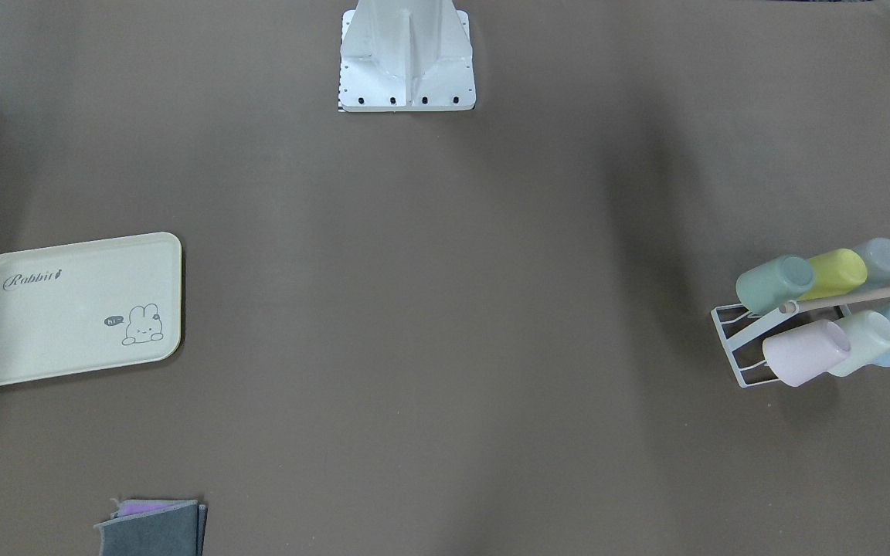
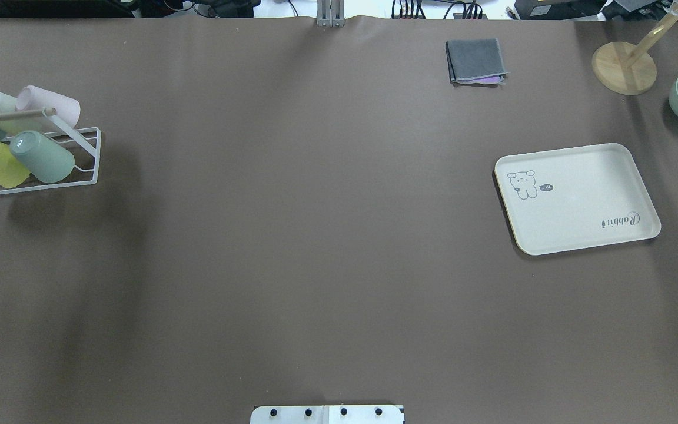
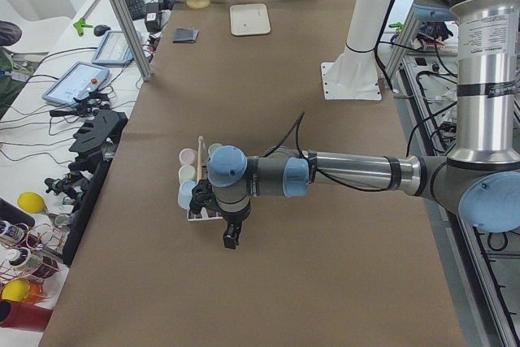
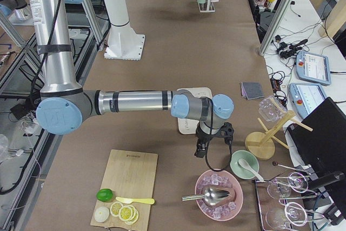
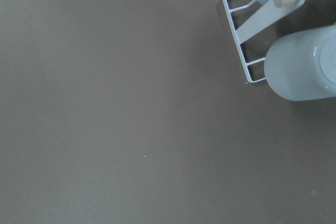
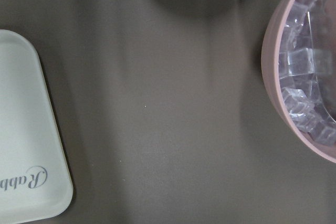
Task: Pick up and place green cup on tray
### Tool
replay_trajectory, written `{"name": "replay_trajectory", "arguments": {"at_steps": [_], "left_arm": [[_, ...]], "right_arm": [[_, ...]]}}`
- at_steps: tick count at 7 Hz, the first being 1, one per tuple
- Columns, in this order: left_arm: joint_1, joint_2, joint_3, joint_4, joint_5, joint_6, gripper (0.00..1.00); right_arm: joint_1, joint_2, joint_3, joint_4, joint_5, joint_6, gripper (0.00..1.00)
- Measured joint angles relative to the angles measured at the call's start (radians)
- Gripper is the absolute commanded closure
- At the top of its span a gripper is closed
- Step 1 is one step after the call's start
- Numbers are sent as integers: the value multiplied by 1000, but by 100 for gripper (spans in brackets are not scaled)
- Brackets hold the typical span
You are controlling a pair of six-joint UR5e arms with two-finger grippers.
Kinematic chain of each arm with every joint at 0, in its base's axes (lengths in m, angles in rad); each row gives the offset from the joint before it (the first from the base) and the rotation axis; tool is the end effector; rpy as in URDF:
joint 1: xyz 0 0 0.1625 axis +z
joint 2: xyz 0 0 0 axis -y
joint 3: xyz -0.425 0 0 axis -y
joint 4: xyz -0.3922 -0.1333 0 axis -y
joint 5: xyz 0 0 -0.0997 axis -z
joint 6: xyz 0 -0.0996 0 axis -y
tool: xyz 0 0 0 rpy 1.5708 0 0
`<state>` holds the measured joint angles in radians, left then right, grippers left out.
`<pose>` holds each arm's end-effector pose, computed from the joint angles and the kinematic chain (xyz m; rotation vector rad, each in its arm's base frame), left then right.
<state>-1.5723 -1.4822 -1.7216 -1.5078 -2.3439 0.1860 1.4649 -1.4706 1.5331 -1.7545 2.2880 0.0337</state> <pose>-0.0644 -0.4534 0.6328 0.0717 0.7708 0.1749 0.0121 -0.5281 0.6474 -0.1656 -0.7064 -0.0255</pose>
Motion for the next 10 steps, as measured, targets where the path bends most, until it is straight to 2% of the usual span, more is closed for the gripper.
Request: {"name": "replay_trajectory", "arguments": {"at_steps": [10], "left_arm": [[1,-70,-30,7,6,-4,1]], "right_arm": [[22,-32,9,1,-10,-3,0]]}}
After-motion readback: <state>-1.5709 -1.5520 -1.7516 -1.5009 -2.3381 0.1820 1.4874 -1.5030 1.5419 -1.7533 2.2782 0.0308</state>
